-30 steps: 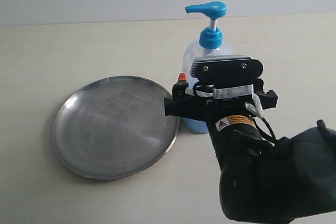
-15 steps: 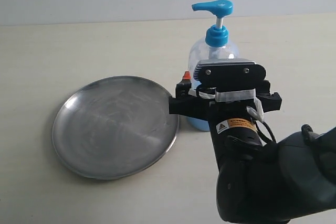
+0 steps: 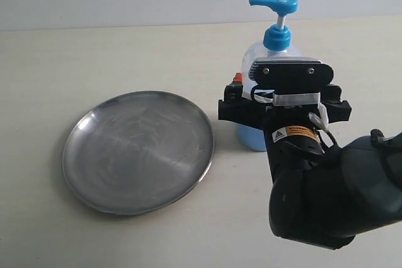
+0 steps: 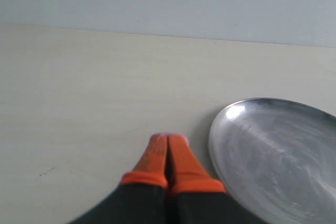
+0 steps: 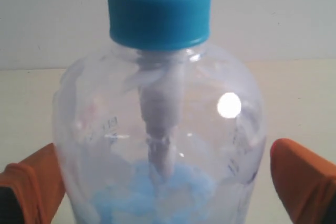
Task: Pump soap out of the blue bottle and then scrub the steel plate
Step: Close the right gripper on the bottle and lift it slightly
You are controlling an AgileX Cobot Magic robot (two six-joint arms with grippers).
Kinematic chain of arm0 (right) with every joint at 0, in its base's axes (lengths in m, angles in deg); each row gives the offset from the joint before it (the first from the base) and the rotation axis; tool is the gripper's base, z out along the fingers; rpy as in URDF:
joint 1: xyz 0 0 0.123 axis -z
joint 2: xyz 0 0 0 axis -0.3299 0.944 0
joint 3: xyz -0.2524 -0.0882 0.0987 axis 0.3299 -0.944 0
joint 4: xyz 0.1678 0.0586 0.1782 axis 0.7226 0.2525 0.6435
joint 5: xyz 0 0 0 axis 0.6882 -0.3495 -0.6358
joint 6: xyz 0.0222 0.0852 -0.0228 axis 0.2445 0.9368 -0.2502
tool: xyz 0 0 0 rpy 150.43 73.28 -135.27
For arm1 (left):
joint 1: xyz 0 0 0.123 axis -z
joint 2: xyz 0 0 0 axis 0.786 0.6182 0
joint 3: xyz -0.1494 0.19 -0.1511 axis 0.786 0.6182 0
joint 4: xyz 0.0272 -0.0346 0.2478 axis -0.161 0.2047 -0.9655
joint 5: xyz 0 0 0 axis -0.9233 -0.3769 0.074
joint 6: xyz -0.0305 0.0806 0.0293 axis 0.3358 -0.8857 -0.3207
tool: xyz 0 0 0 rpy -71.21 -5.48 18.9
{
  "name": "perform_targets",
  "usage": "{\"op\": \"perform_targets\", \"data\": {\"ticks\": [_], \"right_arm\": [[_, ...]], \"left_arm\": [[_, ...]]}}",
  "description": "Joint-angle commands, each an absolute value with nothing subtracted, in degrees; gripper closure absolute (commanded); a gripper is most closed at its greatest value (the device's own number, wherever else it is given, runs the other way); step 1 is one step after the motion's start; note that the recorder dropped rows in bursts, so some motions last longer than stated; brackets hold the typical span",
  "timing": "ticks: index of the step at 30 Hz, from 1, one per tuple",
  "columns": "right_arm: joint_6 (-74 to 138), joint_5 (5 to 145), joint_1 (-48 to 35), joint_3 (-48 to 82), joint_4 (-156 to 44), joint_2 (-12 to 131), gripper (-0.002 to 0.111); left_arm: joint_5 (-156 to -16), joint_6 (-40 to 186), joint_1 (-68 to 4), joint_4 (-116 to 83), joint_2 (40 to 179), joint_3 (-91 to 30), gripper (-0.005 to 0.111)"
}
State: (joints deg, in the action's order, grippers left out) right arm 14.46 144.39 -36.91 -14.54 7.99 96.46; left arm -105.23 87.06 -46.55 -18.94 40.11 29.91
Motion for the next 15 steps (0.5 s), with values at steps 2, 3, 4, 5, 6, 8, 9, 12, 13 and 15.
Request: {"op": "perform_targets", "data": {"ticks": [2, 3, 4, 5, 6, 8, 9, 12, 13, 15], "right_arm": [[11.62, 144.69, -36.22, -14.43, 7.26, 96.58, 0.003], [11.62, 144.69, -36.02, -14.43, 6.84, 96.58, 0.003], [11.62, 144.44, -35.59, -14.43, 6.3, 96.58, 0.003], [11.91, 144.17, -34.93, -14.43, 5.99, 96.58, 0.003], [12.71, 143.91, -34.28, -14.43, 5.71, 96.58, 0.003], [13.92, 142.63, -32.82, -14.43, 4.54, 96.58, 0.003], [14.82, 141.98, -32.04, -14.43, 3.34, 96.58, 0.003], [14.92, 141.46, -30.54, -14.43, -0.35, 96.58, 0.003], [14.92, 141.46, -30.03, -14.43, -1.35, 96.58, 0.003], [15.04, 141.46, -29.06, -14.43, -2.9, 96.58, 0.003]], "left_arm": [[-104.77, 86.93, -46.77, -18.68, 39.81, 30.11, 0.107], [-104.77, 86.93, -46.77, -18.68, 39.81, 30.11, 0.107], [-104.77, 86.93, -46.77, -18.68, 39.81, 30.11, 0.107], [-104.77, 86.93, -46.77, -18.68, 39.81, 30.11, 0.107], [-104.77, 86.93, -46.77, -18.68, 39.81, 30.11, 0.107], [-104.77, 86.93, -46.77, -18.68, 39.81, 30.11, 0.107], [-104.77, 86.93, -46.77, -18.68, 39.81, 30.11, 0.107], [-104.77, 86.93, -46.77, -18.68, 39.81, 30.11, 0.107], [-104.77, 86.93, -46.77, -18.68, 39.81, 30.11, 0.107], [-104.77, 86.93, -46.77, -18.68, 39.81, 30.11, 0.107]]}}
